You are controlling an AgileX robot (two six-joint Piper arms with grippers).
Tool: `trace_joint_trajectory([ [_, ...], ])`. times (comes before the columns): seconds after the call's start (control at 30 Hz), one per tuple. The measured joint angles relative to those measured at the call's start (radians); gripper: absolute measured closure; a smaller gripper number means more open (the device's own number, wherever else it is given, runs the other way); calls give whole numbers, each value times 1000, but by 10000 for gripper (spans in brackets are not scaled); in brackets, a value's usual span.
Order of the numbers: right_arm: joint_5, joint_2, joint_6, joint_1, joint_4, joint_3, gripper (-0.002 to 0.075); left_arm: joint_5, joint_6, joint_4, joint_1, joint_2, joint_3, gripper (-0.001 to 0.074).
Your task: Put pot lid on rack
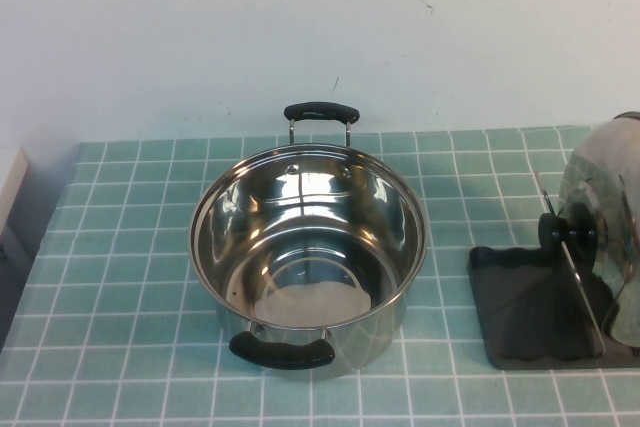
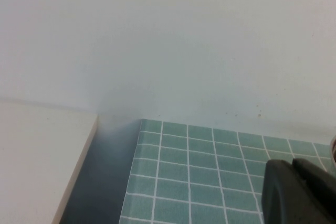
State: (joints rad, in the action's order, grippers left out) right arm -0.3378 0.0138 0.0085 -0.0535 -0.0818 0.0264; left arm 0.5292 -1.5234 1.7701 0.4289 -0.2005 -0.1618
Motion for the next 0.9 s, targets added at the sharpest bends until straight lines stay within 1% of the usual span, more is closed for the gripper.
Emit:
trace_joint_trajectory([
  [0.33,0,0,0,0,-2,0,727,3,-4,0,0,0,0,737],
  [0.5,0,0,0,0,-2,0,727,81,-35,4,0,0,0,737],
  [0.57,0,0,0,0,-2,0,727,80,-4,4,0,0,2,737],
  [0.63,0,0,0,0,-2,0,727,56,75,-9,0,0,15,737],
  [0.67,0,0,0,0,-2,0,727,39,122,-42,0,0,23,737],
  [0.7,0,0,0,0,-2,0,727,22,189,-117,0,0,33,737],
  [0.73,0,0,0,0,-3,0,727,9,256,-223,0,0,43,737],
  [0.83,0,0,-2,0,-5,0,727,-27,554,-611,0,0,92,737],
  [0.9,-2,0,-2,0,-5,0,727,-35,723,-826,-2,0,134,737],
])
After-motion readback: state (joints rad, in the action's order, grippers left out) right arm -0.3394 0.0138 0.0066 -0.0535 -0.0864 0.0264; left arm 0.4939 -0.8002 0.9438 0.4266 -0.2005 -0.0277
